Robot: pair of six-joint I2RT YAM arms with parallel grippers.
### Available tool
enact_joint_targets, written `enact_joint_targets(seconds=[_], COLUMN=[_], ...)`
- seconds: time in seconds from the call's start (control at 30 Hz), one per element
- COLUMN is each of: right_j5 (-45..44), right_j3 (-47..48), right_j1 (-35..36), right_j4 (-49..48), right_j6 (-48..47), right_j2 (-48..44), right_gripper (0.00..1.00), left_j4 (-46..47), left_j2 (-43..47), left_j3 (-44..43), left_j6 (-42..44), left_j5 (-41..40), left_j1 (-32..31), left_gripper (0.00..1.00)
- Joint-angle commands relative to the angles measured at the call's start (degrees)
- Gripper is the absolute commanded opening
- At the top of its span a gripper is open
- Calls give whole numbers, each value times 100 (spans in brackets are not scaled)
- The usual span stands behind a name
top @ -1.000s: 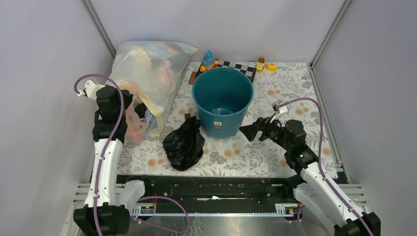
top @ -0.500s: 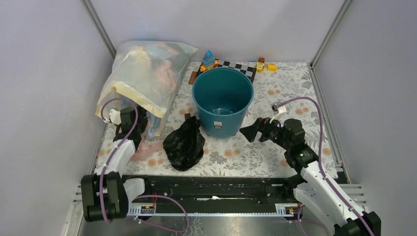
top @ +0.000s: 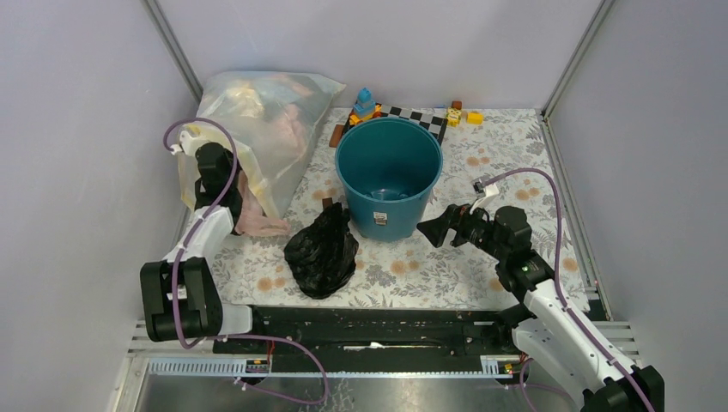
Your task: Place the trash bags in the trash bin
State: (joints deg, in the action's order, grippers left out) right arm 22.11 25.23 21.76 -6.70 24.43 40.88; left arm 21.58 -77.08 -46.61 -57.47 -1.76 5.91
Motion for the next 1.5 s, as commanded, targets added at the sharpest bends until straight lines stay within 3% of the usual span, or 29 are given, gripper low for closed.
enact_joint_targets(seconds=[0.0, 0.13, 0.17, 0.27, 0.37, 0.5, 0.6, 0.77, 1.1, 1.3, 1.47], right_j5=[92, 244, 260, 296, 174, 273, 595, 619, 717, 541, 292], right_j3=[231, 69, 22, 1, 60, 38, -289, -597, -718, -798, -644], right_j1=[38, 35, 32, 39, 32, 38, 37, 38, 56, 167, 287], right_j4=[-246, -568, -649, -668, -433, -475, -1188, -1700, -1980, -2790, -3375], right_j6=[-11, 153, 229, 349, 343, 277, 319, 358, 329, 372, 465], right_j2=[15, 29, 12, 22, -39, 16, 89, 229, 501, 1080, 1727], right_gripper=[100, 100, 100, 100, 100, 100, 100, 100, 100, 100, 100], left_j4=[953, 831, 640, 323, -895, -2664, -3390, -4238, -6265, -5842, -5523], left_j2=[270, 234, 214, 323, 634, 1085, 1542, 2524, 3890, 4489, 4406], left_j3=[173, 480, 512, 706, 514, 97, 214, 414, -255, 256, 529], left_j6=[242, 220, 220, 260, 246, 350, 138, 186, 981, 1069, 1069], left_j5=[-291, -9, 59, 282, 196, 194, 207, 506, 967, 1875, 1355], left_j1=[26, 22, 19, 24, 21, 17, 16, 15, -19, -194, -1187], left_gripper=[0, 0, 5, 37, 69, 83, 95, 99, 99, 94, 94])
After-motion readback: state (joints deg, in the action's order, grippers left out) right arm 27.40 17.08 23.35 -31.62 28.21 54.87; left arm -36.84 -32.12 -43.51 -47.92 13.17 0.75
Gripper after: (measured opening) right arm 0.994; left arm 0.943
